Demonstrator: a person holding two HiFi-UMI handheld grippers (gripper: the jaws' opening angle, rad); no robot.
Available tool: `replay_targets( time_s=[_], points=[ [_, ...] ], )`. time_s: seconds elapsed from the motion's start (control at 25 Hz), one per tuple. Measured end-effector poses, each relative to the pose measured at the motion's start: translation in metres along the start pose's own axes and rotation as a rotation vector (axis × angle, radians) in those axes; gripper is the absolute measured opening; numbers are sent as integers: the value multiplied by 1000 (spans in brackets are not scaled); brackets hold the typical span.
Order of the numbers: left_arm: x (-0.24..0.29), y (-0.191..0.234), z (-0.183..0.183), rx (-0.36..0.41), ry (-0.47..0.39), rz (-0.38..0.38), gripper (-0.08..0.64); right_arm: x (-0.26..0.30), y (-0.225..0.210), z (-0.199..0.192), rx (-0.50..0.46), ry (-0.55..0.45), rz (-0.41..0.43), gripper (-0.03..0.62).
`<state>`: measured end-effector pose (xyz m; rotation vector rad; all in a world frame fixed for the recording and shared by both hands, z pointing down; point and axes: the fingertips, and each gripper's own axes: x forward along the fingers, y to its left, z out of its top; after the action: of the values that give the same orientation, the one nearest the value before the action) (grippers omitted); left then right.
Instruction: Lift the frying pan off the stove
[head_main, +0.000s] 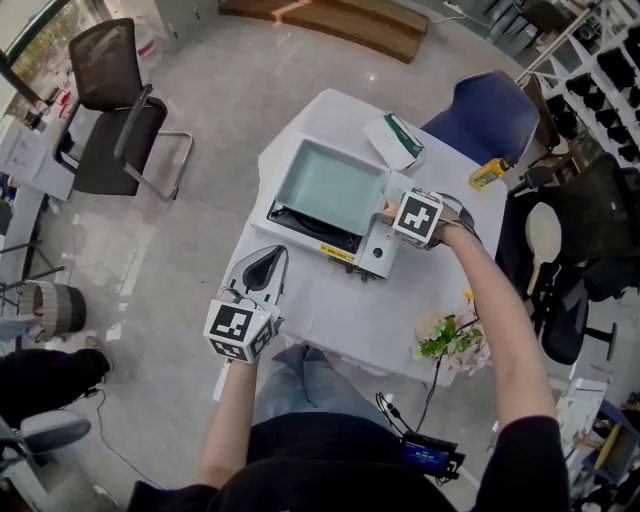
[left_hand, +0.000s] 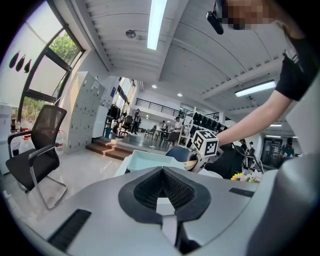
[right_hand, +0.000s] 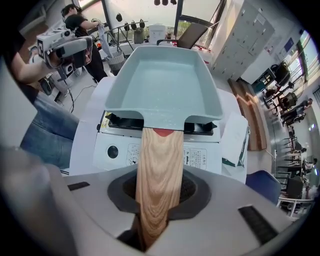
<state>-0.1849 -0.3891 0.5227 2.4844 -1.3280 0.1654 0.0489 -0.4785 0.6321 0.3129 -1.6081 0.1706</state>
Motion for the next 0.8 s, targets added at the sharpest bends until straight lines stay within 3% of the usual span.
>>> replay_targets(
  time_s=[0.12,0.32,0.48,0.8],
  points=[
    [0,1,0,3,2,-3,18,0,0,7,7,-54,-5,74],
    [0,0,0,10,7,-4,18,0,8,-2,44,-35,13,74],
    [-1,0,2,11,5,0,18,-7,5,8,54,-130,-22,72],
    [1,-5,18,32,-25,-8,18,-69,3,24,255,-369,-93,74]
  ],
)
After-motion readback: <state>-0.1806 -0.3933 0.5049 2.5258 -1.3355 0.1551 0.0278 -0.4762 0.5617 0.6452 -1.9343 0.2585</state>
